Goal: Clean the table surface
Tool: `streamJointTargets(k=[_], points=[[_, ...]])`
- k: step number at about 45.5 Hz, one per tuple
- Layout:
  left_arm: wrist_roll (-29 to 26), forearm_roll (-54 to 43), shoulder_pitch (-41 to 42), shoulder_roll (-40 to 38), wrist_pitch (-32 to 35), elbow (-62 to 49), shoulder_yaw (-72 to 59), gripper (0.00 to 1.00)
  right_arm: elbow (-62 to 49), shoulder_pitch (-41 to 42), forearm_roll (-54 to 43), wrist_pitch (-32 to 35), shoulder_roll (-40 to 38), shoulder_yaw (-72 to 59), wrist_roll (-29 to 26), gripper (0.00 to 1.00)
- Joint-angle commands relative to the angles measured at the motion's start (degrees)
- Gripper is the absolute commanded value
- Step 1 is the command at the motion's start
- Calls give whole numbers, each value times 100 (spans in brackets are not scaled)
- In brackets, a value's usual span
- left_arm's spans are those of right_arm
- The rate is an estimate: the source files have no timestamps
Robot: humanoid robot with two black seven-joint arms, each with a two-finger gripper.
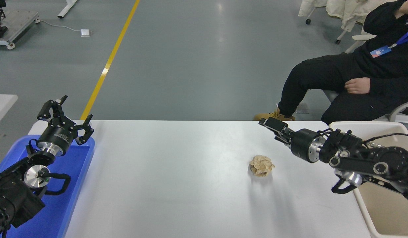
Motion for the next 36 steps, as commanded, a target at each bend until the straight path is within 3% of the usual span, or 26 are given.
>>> streamJointTargets(k=[1, 7, 17, 36], points=[[0, 0, 3, 0, 0, -1, 0, 100, 195, 834, 133, 452, 506, -1232, -1041, 100], [0, 0, -6, 0, -8, -1, 0, 100, -7, 843, 765, 602, 1051, -1294, -1807, 100], [0, 0, -6, 0, -8, -1, 0, 100, -822, 677, 1477, 689, 2079, -1504, -2317, 100], [0, 0, -6, 0, -8, -1, 0, 100, -2028, 395, 1891, 1366, 2485, -1496, -2467, 100]])
